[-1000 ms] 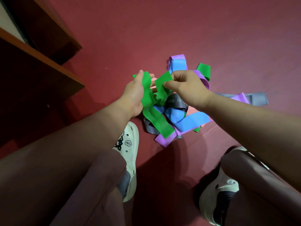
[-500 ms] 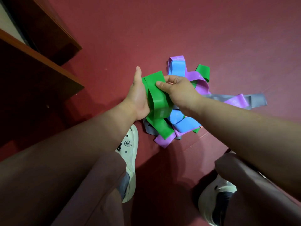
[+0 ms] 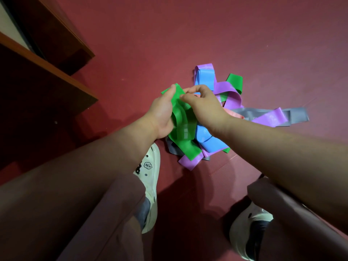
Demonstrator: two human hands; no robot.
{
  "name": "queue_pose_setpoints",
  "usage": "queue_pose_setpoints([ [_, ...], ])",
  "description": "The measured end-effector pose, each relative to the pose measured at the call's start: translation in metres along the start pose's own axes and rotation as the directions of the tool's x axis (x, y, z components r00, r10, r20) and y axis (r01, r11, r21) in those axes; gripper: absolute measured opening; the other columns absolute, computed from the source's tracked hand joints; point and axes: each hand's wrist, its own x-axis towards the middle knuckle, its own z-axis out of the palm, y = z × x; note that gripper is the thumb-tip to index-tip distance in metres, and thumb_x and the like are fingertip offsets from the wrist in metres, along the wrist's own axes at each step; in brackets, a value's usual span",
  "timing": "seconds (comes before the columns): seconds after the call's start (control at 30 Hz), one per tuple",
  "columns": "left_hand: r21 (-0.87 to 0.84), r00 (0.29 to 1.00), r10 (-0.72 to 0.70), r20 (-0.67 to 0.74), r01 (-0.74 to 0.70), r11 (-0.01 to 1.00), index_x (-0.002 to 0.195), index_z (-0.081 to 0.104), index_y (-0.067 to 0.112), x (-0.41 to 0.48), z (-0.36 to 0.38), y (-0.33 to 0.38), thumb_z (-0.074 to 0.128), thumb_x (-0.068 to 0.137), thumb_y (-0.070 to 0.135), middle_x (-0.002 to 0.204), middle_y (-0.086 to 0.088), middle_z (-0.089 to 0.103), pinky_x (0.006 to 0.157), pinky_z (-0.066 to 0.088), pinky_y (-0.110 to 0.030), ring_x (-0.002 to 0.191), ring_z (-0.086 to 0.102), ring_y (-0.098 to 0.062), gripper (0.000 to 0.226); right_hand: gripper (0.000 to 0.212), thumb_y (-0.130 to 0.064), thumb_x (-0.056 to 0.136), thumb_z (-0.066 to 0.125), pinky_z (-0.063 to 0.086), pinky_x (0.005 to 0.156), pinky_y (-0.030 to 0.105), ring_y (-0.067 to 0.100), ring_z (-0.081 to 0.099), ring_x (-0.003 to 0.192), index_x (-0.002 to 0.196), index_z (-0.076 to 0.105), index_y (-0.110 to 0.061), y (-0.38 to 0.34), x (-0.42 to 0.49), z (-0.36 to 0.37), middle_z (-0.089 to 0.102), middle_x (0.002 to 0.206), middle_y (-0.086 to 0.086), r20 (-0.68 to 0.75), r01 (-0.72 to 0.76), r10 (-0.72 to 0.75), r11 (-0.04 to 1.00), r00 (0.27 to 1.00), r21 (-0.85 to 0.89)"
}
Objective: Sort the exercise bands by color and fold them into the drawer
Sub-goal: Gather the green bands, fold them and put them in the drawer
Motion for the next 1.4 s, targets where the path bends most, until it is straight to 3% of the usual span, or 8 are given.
queue_pose_setpoints([
  [0.27,-0.102,0.985,0.143,-0.100,-0.153,0.983,0.122,0.058,0.012,0.000,-0.005,0.026,0.021,0.104,0.045,0.122,-0.014,0.064,0.093,0.048,-0.040,0.114,0.061,-0.028,0.052,0.010,0.000,0.086,0.054,0.045,0.061,0.023,0.012,0.050,0.065,0.085,0.052,-0.011,0.017,-0.004,-0.019,0.053,0.072,0.000,0.195,-0.059,0.113,0.963,0.974,-0.263],
  [0.43,-0.250,0.972,0.174,-0.155,-0.209,0.945,0.114,0.060,0.018,0.003,-0.010,0.033,0.022,0.102,0.047,0.116,-0.011,0.067,0.111,0.034,-0.046,0.114,0.062,-0.031,0.049,0.032,-0.025,0.094,0.053,0.048,0.093,0.044,0.024,0.060,0.089,0.094,0.064,0.006,0.028,-0.007,-0.025,0.065,0.095,0.016,0.314,0.059,0.215,0.736,0.925,-0.675],
  [0.7,-0.307,0.976,0.136,-0.168,-0.183,0.934,0.116,0.060,0.017,0.000,-0.015,0.031,0.024,0.102,0.046,0.104,-0.007,0.069,0.094,0.047,-0.045,0.095,0.068,-0.029,0.048,0.019,-0.020,0.097,0.049,0.052,0.080,0.039,0.023,0.056,0.077,0.094,0.062,-0.006,0.028,-0.011,-0.023,0.058,0.084,0.012,0.357,-0.117,0.322,0.863,0.877,-0.492],
  [0.83,-0.291,0.982,0.096,-0.163,-0.141,0.946,0.117,0.060,0.016,0.000,-0.017,0.028,0.024,0.102,0.045,0.106,-0.006,0.070,0.084,0.048,-0.042,0.090,0.071,-0.029,0.048,0.019,-0.024,0.096,0.053,0.052,0.073,0.019,0.013,0.063,0.079,0.093,0.066,-0.010,0.035,-0.011,-0.028,0.066,0.087,0.000,0.363,-0.127,0.358,0.841,0.860,-0.526],
  [0.93,-0.263,0.986,0.070,-0.149,-0.108,0.959,0.124,0.057,0.016,0.000,-0.014,0.024,0.023,0.103,0.046,0.109,-0.007,0.069,0.083,0.049,-0.040,0.086,0.072,-0.027,0.050,0.025,-0.021,0.093,0.053,0.051,0.081,0.027,0.021,0.064,0.092,0.105,0.068,-0.004,0.039,-0.006,-0.033,0.069,0.099,0.008,0.288,-0.095,0.305,0.818,0.908,-0.567],
  [1.1,-0.235,0.992,0.030,-0.122,-0.058,0.970,0.123,0.056,0.014,-0.003,-0.002,0.022,0.024,0.103,0.047,0.104,-0.008,0.070,0.077,0.053,-0.035,0.081,0.072,-0.026,0.050,0.016,-0.009,0.093,0.050,0.051,0.063,0.019,0.014,0.062,0.069,0.090,0.066,-0.008,0.037,0.010,-0.046,0.068,0.079,0.003,0.015,-0.096,0.109,0.930,0.994,-0.354],
  [1.27,-0.198,0.992,-0.031,-0.118,0.007,0.980,0.122,0.057,0.015,-0.003,0.007,0.015,0.025,0.103,0.049,0.104,-0.006,0.069,0.068,0.056,-0.033,0.081,0.071,-0.025,0.050,0.022,-0.017,0.091,0.043,0.042,0.063,0.032,0.030,0.055,0.078,0.082,0.060,-0.007,0.037,0.026,-0.071,0.060,0.084,0.013,-0.297,-0.081,-0.133,0.787,0.945,-0.612],
  [1.4,-0.180,0.990,-0.048,-0.135,0.023,0.983,0.115,0.060,0.015,0.000,0.011,0.009,0.026,0.103,0.049,0.105,-0.007,0.069,0.078,0.052,-0.037,0.087,0.070,-0.027,0.050,0.030,-0.014,0.087,0.046,0.041,0.094,0.044,0.039,0.047,0.118,0.114,0.059,-0.014,0.037,0.036,-0.094,0.050,0.125,0.017,-0.436,-0.233,-0.127,0.696,0.891,-0.679],
])
